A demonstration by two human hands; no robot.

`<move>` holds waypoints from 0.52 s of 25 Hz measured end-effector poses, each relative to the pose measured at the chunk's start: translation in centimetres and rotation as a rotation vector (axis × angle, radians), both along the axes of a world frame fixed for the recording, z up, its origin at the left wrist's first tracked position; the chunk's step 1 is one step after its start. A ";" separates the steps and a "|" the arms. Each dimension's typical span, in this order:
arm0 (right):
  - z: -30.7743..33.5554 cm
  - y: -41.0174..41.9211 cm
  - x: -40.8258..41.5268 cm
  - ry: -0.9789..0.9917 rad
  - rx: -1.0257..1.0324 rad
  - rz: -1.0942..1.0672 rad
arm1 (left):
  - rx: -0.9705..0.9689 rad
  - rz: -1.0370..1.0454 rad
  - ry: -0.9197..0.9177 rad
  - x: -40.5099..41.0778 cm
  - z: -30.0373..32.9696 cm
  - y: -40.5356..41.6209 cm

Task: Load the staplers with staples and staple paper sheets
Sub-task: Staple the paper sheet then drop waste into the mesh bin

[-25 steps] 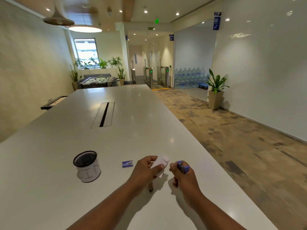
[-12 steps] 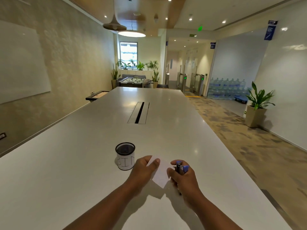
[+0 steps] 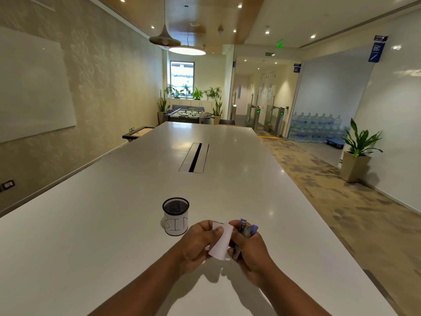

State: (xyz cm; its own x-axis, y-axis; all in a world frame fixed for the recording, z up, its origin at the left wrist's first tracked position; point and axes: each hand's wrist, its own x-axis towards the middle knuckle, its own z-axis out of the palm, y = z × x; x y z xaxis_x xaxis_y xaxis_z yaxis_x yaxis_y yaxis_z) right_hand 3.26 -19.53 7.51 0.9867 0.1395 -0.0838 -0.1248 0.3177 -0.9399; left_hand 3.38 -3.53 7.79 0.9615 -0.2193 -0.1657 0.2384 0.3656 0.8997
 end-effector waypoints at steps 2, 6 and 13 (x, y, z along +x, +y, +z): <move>0.2 0.3 -0.2 0.011 0.049 -0.009 | 0.102 0.016 -0.051 -0.2 0.1 -0.4; 0.8 0.2 -0.6 0.024 0.124 -0.041 | 0.242 0.088 -0.142 -0.3 0.3 -0.6; 0.6 -0.7 -0.6 -0.032 -0.106 -0.020 | 0.571 0.164 -0.385 -0.3 0.7 -0.5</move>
